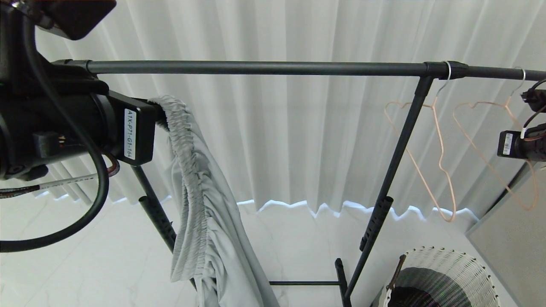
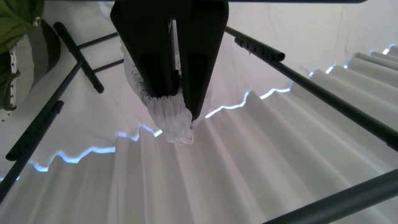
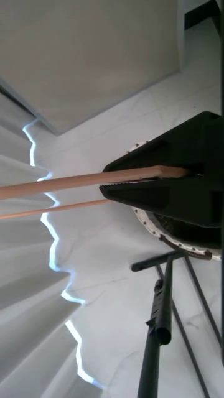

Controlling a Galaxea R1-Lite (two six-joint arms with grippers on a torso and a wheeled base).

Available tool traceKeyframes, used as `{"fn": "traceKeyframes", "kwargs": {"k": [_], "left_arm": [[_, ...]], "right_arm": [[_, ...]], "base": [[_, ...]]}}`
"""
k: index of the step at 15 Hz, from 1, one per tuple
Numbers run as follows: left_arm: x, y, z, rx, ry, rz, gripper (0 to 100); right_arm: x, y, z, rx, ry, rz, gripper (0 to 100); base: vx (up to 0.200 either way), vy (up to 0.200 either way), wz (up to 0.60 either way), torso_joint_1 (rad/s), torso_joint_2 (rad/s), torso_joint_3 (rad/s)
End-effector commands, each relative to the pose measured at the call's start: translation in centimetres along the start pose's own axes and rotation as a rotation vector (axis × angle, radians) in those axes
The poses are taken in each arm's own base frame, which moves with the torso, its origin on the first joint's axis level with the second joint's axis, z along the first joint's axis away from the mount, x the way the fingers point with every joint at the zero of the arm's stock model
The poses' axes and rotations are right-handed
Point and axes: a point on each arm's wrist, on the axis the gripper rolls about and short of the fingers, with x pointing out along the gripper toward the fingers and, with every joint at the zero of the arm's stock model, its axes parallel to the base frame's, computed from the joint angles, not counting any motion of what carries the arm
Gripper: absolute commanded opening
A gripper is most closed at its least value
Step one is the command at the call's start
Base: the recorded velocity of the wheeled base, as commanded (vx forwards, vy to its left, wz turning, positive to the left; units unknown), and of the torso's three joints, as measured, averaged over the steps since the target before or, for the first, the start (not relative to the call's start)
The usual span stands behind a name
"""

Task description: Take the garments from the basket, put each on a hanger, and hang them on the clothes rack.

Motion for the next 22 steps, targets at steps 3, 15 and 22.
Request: {"fn": "traceKeyframes", "kwargs": {"k": [3, 15, 22], "left_arm": [[-0.2, 0.1, 0.0, -0.001, -0.004, 0.002, 0], [-0.6, 0.3, -0.3, 0.006, -0.004, 0.011, 0], [-0.7, 0.3, -0.4, 0.021, -0.003, 0.011, 0]], "right_arm": [[-1.2, -0.2, 0.4, 0.005, -0.028, 0.005, 0], [-11.9, -1.4, -1.5, 0.007, -0.166, 0.073, 0], [-15.9, -2.6, -6.4, -0.039, -0.157, 0.103, 0]], "base": [[0.0, 0.0, 0.0, 0.0, 0.0, 0.0], [-0.017, 0.0, 0.0, 0.0, 0.0, 0.001], [-0.2, 0.0, 0.0, -0.002, 0.0, 0.006]]}}
